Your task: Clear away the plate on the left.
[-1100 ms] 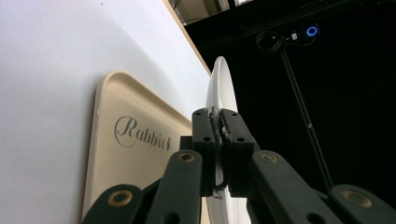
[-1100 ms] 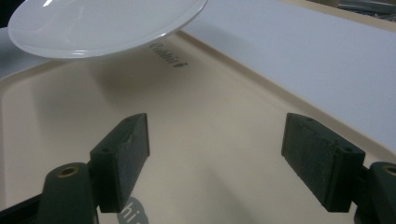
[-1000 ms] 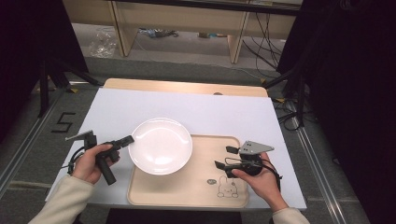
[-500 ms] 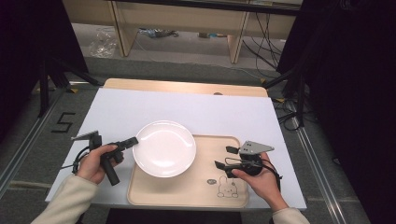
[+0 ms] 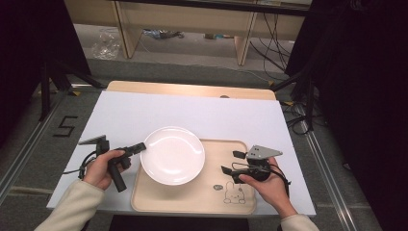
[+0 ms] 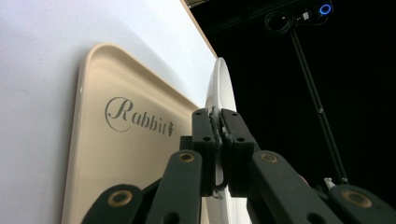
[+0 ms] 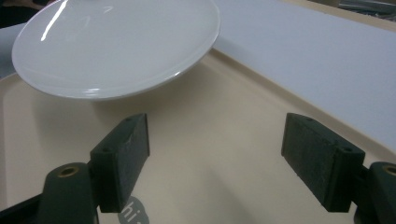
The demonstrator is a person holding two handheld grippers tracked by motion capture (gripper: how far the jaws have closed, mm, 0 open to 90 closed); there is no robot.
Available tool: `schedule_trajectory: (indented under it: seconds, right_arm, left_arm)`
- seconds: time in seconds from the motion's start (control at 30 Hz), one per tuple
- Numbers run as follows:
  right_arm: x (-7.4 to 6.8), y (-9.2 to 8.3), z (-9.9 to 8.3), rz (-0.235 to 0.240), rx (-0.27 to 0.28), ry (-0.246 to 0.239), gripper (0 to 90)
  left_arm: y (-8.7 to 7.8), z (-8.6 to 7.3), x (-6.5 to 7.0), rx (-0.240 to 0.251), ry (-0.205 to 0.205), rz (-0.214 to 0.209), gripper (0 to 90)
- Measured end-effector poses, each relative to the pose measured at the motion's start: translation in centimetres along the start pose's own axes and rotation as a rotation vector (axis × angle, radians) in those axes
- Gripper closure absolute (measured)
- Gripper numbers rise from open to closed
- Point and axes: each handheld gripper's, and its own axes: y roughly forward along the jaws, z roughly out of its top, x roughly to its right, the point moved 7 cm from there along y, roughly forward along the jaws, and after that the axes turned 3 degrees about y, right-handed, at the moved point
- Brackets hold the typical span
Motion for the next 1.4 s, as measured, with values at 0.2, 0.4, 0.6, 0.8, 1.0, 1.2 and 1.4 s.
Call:
schedule_trajectory:
  seconds: [0.2, 0.4, 0.6, 0.8, 1.0, 1.2, 1.4]
  right_arm:
    - [0.0, 0.0, 0.0, 0.001, 0.0, 0.0, 24.5]
    - [0.1, 0.0, 0.1, -0.003, 0.01, -0.014, 24.7]
    - [0.1, 0.0, 0.1, -0.003, 0.01, -0.014, 24.9]
    - [0.1, 0.0, 0.1, -0.002, 0.01, -0.014, 25.0]
    - [0.1, 0.0, 0.1, -0.001, 0.01, -0.011, 25.0]
    - [0.1, 0.0, 0.1, -0.001, 0.011, -0.015, 25.0]
    - [0.1, 0.0, 0.1, -0.001, 0.011, -0.015, 25.0]
  left_arm:
    - [0.3, -0.3, 0.1, -0.017, 0.003, 0.0, 84.6]
    - [0.7, -0.6, 0.0, -0.027, 0.009, 0.01, 84.5]
    - [1.0, -0.8, 0.1, -0.02, 0.005, 0.0, 84.4]
    - [1.3, -1.2, 0.1, -0.05, 0.008, 0.017, 84.5]
    - [1.6, -1.5, 0.0, -0.061, 0.012, 0.017, 84.3]
    - [1.9, -1.6, 0.1, -0.049, 0.008, 0.011, 84.3]
    - [2.2, -1.9, -0.1, -0.079, 0.018, 0.025, 84.2]
